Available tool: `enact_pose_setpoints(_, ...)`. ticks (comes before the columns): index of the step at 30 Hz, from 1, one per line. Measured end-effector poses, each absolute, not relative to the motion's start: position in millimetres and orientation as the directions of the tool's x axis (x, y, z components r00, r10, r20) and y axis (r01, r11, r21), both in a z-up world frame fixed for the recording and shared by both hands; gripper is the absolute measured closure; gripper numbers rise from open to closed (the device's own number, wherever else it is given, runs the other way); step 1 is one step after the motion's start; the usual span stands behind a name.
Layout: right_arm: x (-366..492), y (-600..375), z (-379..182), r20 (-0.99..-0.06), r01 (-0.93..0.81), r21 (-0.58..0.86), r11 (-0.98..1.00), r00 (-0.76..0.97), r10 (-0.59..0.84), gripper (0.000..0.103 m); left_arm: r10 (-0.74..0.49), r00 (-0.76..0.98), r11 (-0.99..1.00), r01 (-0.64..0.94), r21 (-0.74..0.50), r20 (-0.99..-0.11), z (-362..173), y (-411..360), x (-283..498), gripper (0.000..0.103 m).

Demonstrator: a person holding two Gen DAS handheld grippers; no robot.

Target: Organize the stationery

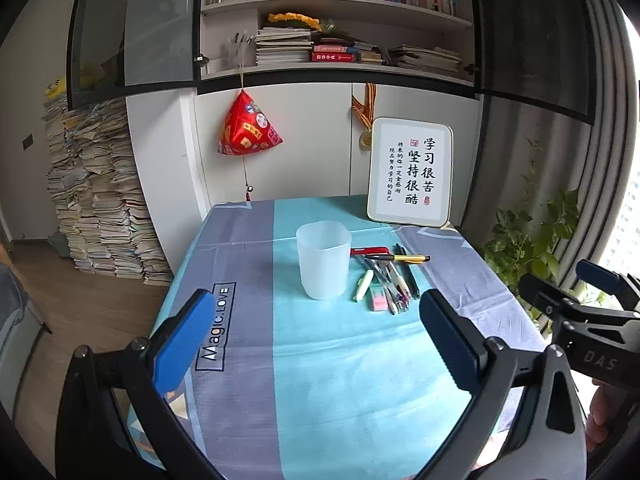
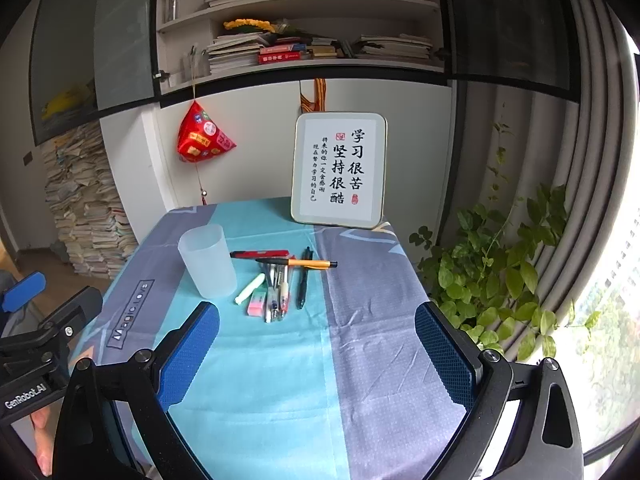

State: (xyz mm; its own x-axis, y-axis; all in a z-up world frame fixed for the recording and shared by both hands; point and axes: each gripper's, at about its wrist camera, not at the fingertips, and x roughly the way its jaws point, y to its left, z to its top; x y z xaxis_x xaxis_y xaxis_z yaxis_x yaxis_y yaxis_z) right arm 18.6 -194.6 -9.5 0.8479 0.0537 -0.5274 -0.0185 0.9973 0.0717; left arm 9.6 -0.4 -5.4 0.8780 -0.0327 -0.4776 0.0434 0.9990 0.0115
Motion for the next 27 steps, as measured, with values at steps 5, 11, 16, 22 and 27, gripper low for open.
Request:
enact_pose_setpoints(5,23.5,-195.8,-12.0,-0.537,-0.013,0.077,0.997,0.842,0.052,0.005,-0.039,0.881,0.999,0.051,0.011,-0.472,-5.1,-2.2,11.0,0.001)
enact_pose_setpoints(11,29.5,-196.8,-15.8,-0.548,-0.009,0.081,0.997,0.835,0.052,0.005,-0.044,0.876,0.998,0.06,0.017,-0.481,-9.9,-3.6,16.6,0.001)
enact_pose_setpoints(16,32.1,-194.9,-17.4,-0.553,-0.008,0.076,0.997,0.831,0.049,0.005,-0.042,0.872,0.998,0.06,0.022,-0.488,-13.0,-4.3,20.3,0.001)
enact_pose_setpoints(22,35.3,-194.2,-18.6,-0.556,-0.01,0.076,0.997,0.829,0.051,0.005,-0.041,0.867,0.998,0.059,0.021,-0.496,-13.9,-2.8,25.1,0.001)
enact_pose_setpoints(27,36.5,-193.4,-18.8,-0.557,-0.012,0.073,0.997,0.829,0.051,0.005,-0.045,0.862,0.998,0.062,0.017,-0.504,-14.1,-1.9,28.8,0.001)
